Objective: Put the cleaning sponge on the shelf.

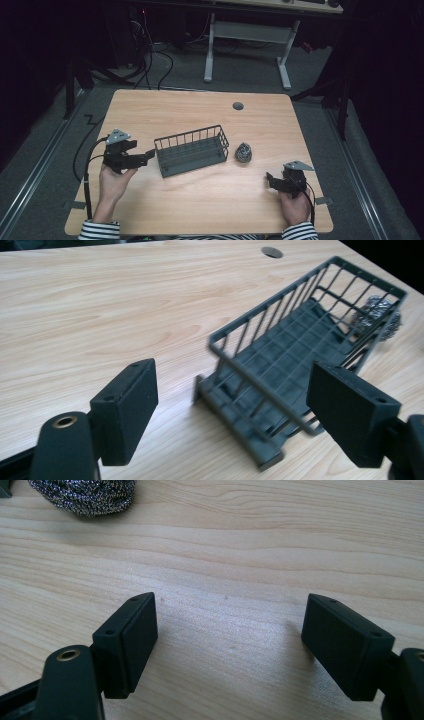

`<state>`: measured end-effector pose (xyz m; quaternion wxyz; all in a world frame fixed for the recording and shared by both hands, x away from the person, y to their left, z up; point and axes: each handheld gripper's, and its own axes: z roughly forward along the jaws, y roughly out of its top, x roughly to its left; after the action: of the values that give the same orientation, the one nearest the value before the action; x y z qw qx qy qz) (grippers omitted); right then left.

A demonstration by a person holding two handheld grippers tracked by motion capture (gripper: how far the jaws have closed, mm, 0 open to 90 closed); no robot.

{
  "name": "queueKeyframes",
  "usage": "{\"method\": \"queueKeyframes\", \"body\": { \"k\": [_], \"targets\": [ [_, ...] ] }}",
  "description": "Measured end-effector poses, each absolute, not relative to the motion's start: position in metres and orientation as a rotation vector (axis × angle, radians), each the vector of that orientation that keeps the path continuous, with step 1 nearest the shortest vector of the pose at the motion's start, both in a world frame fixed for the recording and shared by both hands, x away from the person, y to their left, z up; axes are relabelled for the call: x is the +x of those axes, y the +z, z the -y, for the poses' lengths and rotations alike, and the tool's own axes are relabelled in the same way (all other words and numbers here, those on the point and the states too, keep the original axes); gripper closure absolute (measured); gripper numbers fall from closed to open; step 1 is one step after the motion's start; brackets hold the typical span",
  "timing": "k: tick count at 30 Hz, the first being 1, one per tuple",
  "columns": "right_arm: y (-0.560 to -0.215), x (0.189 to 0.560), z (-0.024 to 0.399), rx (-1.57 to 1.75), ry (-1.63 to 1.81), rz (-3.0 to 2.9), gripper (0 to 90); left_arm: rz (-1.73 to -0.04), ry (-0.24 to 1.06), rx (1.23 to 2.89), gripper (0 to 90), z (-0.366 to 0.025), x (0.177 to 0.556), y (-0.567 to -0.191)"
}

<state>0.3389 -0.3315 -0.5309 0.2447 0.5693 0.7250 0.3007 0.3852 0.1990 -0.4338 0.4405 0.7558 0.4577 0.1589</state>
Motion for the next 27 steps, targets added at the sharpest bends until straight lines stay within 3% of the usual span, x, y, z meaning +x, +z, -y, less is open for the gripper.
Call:
{"method": "queueKeyframes", "body": {
  "k": [14, 27],
  "targets": [
    [-0.531, 0.339, 0.332, 1.555, 0.821, -1.976, 23.1, -1.257, 0.435, 1.888, 22.2, -0.241, 0.374, -0.475],
    [-0.531, 0.339, 0.332, 1.557, 0.822, -1.975, 23.0, -1.353, 0.469, 1.903, 23.4, -0.251, 0.374, -0.513]
  ]
}}
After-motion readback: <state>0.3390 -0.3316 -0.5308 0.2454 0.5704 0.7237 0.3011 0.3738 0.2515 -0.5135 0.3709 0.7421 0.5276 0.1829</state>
